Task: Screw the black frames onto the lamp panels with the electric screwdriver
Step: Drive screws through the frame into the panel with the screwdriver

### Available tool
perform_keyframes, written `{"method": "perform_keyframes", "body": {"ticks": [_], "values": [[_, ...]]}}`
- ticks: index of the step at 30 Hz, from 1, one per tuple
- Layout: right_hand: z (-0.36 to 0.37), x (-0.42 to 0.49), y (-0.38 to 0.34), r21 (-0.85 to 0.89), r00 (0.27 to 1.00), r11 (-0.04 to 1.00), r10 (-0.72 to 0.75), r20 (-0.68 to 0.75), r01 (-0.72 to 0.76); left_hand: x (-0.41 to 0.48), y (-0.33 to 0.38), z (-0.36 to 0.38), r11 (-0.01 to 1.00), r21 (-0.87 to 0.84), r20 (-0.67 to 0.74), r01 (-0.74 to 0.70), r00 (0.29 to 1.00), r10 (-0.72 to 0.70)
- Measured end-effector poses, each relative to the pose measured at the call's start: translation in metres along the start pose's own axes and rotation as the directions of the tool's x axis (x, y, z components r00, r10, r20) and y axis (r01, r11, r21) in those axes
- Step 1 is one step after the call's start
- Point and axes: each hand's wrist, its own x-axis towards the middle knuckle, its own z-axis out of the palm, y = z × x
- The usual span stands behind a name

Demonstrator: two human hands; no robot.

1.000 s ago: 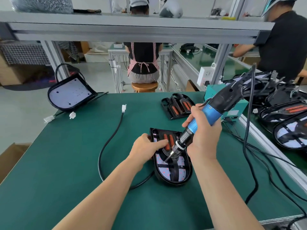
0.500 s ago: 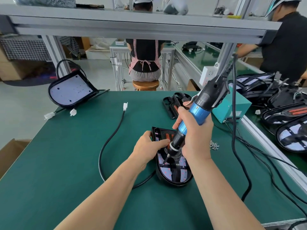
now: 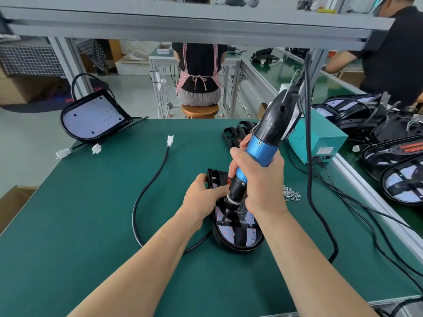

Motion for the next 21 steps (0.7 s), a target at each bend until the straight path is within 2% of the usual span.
{"method": "perform_keyframes", "body": {"ticks": [4,10,15,21], "values": [[-0.003,-0.001,0.004,0.016,1.0,1.0,0.004,0.03,-0.004,-0.003,0.004,0.001,1.0,0.003,-0.002,0.008,1.0,-0.008],[-0.009,0.002,0.005,0.027,0.985,0.999,0.033,0.169,-0.038,-0.009,0.008,0.001,0.999,0.039,0.009,0.01,1.0,-0.01],[-0.014,0.002,0.001,0.102,0.975,0.993,0.032,0.22,-0.056,-0.01,0.01,-0.001,0.999,0.038,0.035,0.009,0.999,-0.011],[-0.018,0.007,0.005,0.194,0.983,0.976,0.066,0.17,-0.099,-0.004,0.004,-0.005,1.0,0.026,0.052,0.001,0.999,-0.002]]}}
